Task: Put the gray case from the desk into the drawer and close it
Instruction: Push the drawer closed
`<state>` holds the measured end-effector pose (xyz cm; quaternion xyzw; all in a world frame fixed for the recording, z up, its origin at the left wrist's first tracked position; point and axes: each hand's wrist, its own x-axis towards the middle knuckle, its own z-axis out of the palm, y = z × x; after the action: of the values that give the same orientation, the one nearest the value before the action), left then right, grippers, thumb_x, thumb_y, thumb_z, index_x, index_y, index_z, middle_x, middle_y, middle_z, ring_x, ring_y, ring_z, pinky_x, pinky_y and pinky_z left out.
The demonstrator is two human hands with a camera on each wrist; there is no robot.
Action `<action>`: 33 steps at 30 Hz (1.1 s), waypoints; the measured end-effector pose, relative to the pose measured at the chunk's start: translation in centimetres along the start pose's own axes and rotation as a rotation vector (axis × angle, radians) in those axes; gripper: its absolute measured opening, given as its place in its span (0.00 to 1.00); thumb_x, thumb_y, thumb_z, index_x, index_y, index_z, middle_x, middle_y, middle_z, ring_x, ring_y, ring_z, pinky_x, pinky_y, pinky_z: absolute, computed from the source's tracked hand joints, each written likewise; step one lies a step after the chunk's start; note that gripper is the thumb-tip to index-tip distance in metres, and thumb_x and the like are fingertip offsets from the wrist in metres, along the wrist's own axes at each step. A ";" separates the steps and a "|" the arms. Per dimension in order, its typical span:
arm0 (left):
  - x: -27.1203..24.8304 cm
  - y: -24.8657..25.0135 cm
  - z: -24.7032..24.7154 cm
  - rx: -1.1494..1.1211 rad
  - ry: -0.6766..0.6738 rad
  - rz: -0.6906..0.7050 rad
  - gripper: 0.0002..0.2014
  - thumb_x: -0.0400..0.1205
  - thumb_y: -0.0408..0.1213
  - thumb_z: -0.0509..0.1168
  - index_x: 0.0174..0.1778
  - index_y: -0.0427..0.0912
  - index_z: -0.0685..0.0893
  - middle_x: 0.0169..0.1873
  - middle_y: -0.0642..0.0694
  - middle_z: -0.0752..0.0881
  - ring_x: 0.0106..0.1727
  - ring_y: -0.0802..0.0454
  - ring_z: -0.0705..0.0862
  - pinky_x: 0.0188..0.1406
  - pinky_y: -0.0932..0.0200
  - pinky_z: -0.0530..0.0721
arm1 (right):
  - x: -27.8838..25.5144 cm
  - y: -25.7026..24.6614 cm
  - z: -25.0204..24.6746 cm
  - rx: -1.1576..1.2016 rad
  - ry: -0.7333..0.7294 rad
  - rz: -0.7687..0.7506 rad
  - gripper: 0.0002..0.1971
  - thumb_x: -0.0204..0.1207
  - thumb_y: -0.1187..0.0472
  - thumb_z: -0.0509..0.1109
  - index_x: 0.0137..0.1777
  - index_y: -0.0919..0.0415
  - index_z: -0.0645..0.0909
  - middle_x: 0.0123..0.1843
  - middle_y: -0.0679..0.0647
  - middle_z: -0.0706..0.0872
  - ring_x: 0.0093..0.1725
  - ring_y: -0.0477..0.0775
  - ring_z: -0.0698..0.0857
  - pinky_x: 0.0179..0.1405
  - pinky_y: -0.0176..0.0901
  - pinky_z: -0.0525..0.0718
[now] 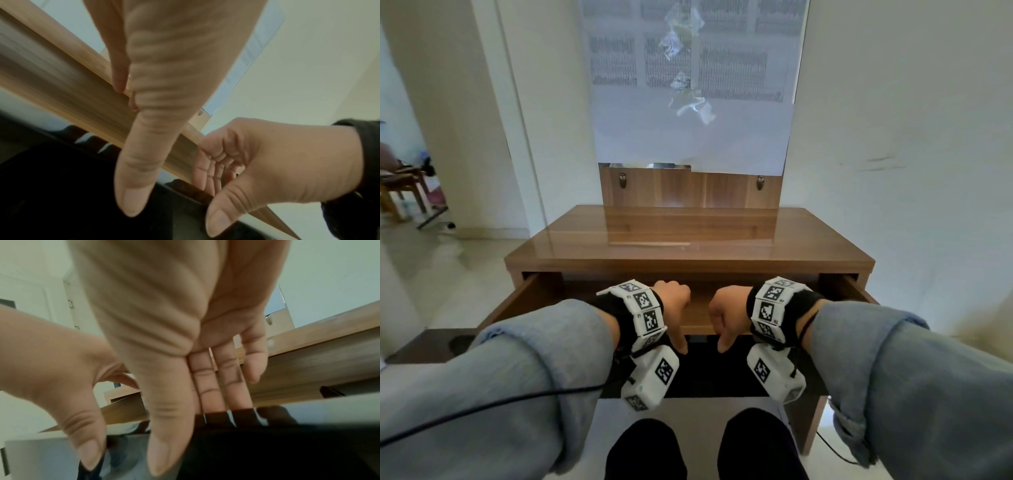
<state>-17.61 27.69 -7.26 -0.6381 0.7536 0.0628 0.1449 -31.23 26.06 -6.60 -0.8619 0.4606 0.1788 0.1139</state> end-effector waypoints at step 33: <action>12.5 -5.1 0.0 -0.242 0.502 -0.054 0.29 0.72 0.49 0.74 0.68 0.51 0.74 0.65 0.50 0.74 0.68 0.44 0.70 0.65 0.49 0.72 | 11.4 7.0 -2.2 -0.039 0.622 0.179 0.30 0.64 0.48 0.79 0.61 0.57 0.71 0.62 0.55 0.75 0.65 0.61 0.74 0.61 0.51 0.75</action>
<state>-14.40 15.02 -10.56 -0.6662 0.7357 -0.0117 -0.1219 -30.81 12.85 -9.54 -0.8335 0.5436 -0.0752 -0.0650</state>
